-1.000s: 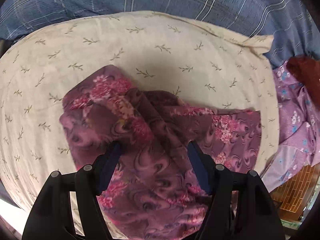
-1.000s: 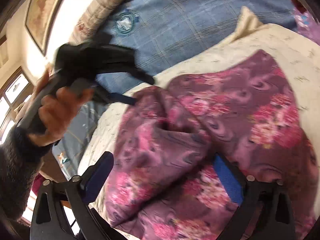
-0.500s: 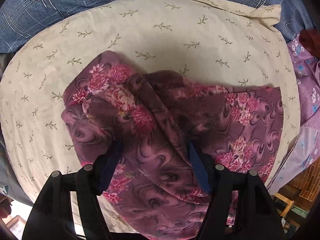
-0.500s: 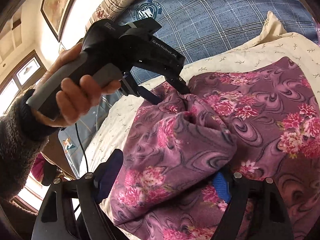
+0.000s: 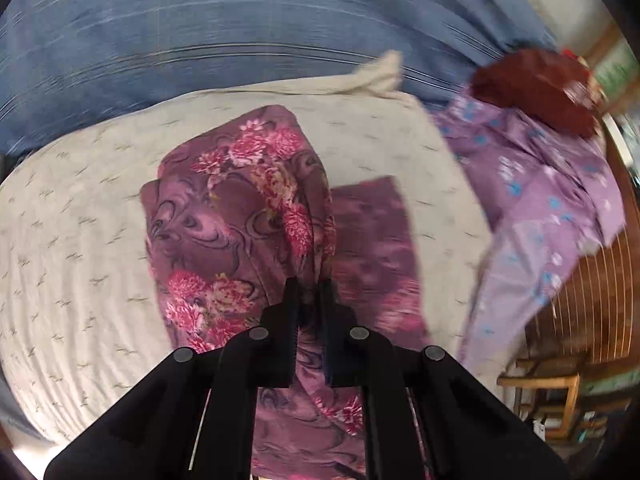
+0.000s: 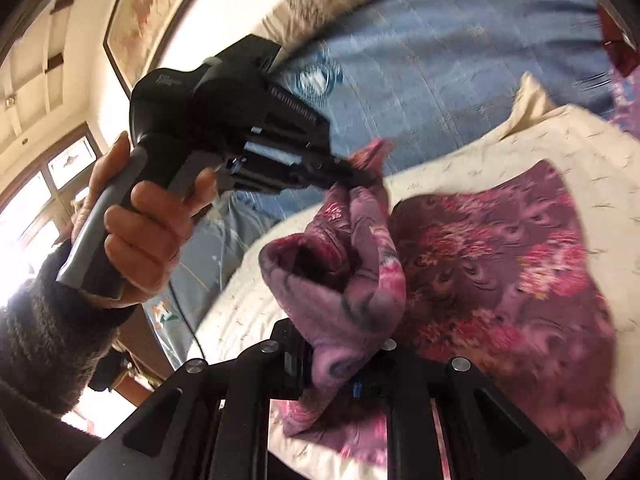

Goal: Fold small clothes

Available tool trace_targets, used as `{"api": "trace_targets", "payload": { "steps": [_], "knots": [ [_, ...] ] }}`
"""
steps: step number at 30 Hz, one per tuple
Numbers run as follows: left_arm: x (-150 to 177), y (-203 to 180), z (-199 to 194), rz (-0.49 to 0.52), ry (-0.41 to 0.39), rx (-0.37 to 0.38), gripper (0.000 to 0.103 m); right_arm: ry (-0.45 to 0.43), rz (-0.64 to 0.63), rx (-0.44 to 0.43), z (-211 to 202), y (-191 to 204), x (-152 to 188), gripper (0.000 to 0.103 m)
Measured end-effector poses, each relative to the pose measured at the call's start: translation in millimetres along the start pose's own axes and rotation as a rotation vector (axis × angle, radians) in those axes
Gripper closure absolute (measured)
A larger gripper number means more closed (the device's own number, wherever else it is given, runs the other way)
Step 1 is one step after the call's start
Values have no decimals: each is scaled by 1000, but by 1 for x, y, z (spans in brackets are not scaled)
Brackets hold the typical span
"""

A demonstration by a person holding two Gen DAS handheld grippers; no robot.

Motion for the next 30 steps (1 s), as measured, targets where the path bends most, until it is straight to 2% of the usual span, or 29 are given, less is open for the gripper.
{"api": "trace_targets", "payload": {
  "steps": [3, 5, 8, 9, 10, 12, 13, 15, 16, 17, 19, 21, 23, 26, 27, 30],
  "knots": [
    [5, -44, 26, 72, 35, 62, 96, -28, 49, 56, -24, -16, 12, 88],
    [-1, -63, 53, 74, 86, 91, 96, -11, 124, 90, -33, -38, 26, 88],
    [10, -67, 95, 3, 209, 114, 96, 58, 268, 121, -33, -72, 49, 88],
    [12, -64, 101, -23, 225, 112, 96, 77, 310, 127, -32, -82, 56, 85],
    [13, -59, 98, -48, 224, 141, 96, 83, 322, 133, -33, -86, 57, 78],
    [12, -48, 74, -84, 192, 228, 96, 92, 310, 121, -39, -89, 55, 77],
    [10, -41, 59, -96, 162, 268, 94, 79, 290, 132, -45, -89, 51, 72],
    [5, -17, 23, -117, 65, 320, 74, 29, 242, 194, -62, -92, 41, 62],
    [3, 0, 7, -142, 4, 294, 45, 3, 234, 218, -70, -96, 37, 57],
    [1, 17, -6, -167, -59, 247, 28, -39, 233, 251, -82, -103, 28, 56],
    [3, 45, -20, -200, -145, 155, 26, -74, 226, 267, -86, -114, 2, 55],
    [5, 69, -15, -253, -128, 118, 26, -59, 200, 238, -77, -118, -20, 55],
    [10, 83, -2, -310, -78, 128, 27, -23, 160, 184, -51, -123, -47, 52],
    [17, 92, 17, -355, -22, 136, 27, 38, 172, 113, -9, -127, -74, 51],
    [18, 96, 21, -358, -15, 130, 26, 73, 180, 107, 10, -133, -82, 52],
    [18, 96, 30, -370, -4, 152, 26, 179, 152, 183, 52, -143, -83, 51]
  ]
}}
Point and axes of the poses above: each gripper's, at about its wrist camera, not at the fingertips, and z roughly the way its jaws point, y to its left, x to its underside, the point moved 3 cm from there along z, roughly the way its jaws point, and after that the axes turned 7 degrees about -z, right-handed, at the moved point
